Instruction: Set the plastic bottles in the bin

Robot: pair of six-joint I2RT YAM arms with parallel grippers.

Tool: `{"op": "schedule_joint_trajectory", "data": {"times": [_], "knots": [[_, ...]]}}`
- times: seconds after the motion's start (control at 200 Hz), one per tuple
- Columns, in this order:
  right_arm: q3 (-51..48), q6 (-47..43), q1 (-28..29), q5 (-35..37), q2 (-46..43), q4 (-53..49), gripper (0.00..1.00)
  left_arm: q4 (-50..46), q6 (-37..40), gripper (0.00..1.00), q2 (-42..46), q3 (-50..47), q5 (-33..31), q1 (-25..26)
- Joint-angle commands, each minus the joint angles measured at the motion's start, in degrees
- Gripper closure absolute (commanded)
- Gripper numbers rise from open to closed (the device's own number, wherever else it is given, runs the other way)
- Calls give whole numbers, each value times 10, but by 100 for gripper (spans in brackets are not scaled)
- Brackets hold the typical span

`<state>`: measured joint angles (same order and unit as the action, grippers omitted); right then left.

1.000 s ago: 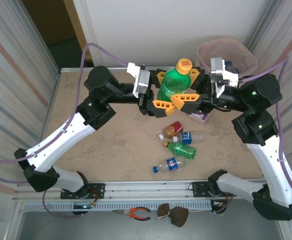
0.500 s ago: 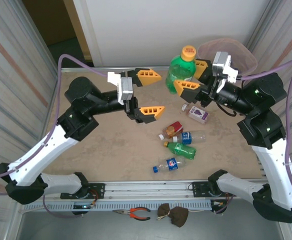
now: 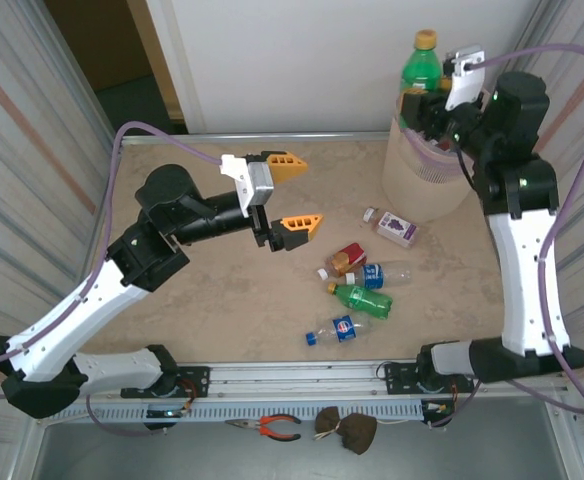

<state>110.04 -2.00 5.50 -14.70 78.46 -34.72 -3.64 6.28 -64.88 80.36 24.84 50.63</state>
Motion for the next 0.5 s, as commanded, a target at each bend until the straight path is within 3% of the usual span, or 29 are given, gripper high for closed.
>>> {"op": "schedule_joint_trajectory", "data": {"times": [0.0,0.491], "knots": [[55,5,-43,23,42,-62,57,-21,5,14,15,-13,-27,-3],[312,-31,-148,77,335,-283,58,-12,-21,14,2,-34,-22,-4]]}}
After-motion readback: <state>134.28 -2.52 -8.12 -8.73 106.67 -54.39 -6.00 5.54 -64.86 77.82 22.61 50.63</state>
